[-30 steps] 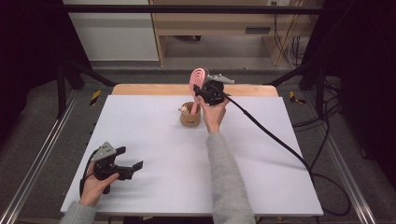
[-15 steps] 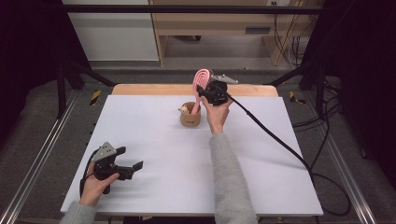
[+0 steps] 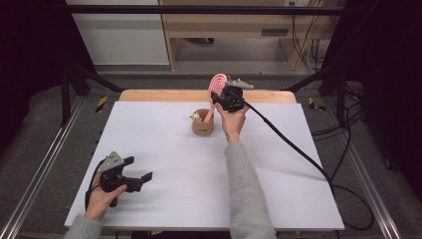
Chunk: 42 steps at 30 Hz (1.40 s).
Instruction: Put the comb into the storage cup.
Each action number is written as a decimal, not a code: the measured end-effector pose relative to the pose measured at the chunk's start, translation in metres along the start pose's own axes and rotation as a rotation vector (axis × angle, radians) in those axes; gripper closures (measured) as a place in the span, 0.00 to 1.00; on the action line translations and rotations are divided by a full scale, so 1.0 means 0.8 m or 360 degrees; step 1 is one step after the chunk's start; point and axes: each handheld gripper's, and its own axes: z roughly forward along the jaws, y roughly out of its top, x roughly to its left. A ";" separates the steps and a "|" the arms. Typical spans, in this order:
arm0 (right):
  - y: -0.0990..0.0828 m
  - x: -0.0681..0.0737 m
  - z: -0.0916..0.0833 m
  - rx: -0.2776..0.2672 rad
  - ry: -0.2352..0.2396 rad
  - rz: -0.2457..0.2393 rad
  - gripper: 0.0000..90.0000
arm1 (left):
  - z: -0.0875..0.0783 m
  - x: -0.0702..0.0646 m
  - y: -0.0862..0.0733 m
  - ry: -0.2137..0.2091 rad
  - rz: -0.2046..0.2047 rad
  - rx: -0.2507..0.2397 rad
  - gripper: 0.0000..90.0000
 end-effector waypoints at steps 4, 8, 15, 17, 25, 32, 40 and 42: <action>-0.001 -0.003 0.000 0.0009 0.0006 -0.0019 0.55 | 0.000 0.000 0.000 -0.0002 0.0002 0.0003 0.01; -0.003 -0.008 0.001 0.0024 0.0015 -0.0032 0.50 | 0.000 0.000 0.000 -0.0001 0.0002 0.0004 0.01; -0.005 -0.010 -0.001 0.0010 0.0015 -0.0058 0.41 | 0.001 0.000 0.000 0.0000 0.0003 0.0006 0.01; -0.004 -0.011 -0.002 0.0004 0.0021 -0.0070 0.35 | 0.001 0.000 0.000 -0.0002 0.0003 0.0005 0.01; -0.003 -0.012 -0.009 0.0034 0.0068 -0.0102 0.15 | 0.001 0.000 0.000 -0.0001 0.0001 0.0005 0.01; -0.002 -0.009 -0.022 0.0058 0.0050 -0.0214 0.01 | 0.001 0.000 0.000 0.0001 0.0002 0.0008 0.01; -0.003 0.000 -0.043 0.0082 0.0068 -0.0329 0.01 | 0.002 -0.001 -0.001 0.0003 0.0001 0.0009 0.01; -0.003 0.003 -0.050 0.0068 0.0092 -0.0350 0.01 | 0.002 -0.001 -0.001 0.0003 0.0002 0.0008 0.01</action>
